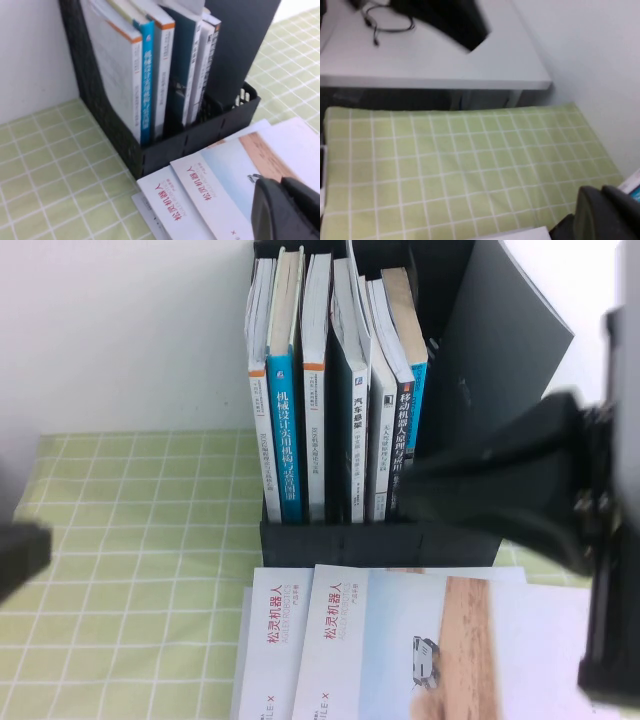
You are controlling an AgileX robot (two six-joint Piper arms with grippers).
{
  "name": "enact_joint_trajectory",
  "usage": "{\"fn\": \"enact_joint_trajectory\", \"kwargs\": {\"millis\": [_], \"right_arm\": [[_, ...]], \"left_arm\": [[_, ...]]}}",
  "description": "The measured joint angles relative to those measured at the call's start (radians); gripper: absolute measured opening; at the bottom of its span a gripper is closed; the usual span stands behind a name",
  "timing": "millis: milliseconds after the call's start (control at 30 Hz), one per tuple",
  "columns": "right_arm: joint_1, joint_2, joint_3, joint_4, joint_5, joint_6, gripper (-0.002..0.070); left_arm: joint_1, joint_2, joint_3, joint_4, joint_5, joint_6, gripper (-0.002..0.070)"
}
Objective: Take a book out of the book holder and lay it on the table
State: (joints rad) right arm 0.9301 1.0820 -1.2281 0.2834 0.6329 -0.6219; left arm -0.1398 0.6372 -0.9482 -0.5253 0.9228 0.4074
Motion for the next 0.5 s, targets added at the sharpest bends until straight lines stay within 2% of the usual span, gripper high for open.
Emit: {"fn": "enact_joint_trajectory", "kwargs": {"millis": [233,500], "right_arm": [[-0.105,-0.018,0.087,0.0,-0.17,0.073,-0.0001],[-0.378,-0.055,0.355,0.01,-0.422,0.15,-0.0001]], "left_arm": [[0.0,-0.314,0.33,0.016,-0.182,-0.085,-0.0003],[0.0,-0.461,0.552,-0.017,-0.444,-0.098,-0.0003]]}}
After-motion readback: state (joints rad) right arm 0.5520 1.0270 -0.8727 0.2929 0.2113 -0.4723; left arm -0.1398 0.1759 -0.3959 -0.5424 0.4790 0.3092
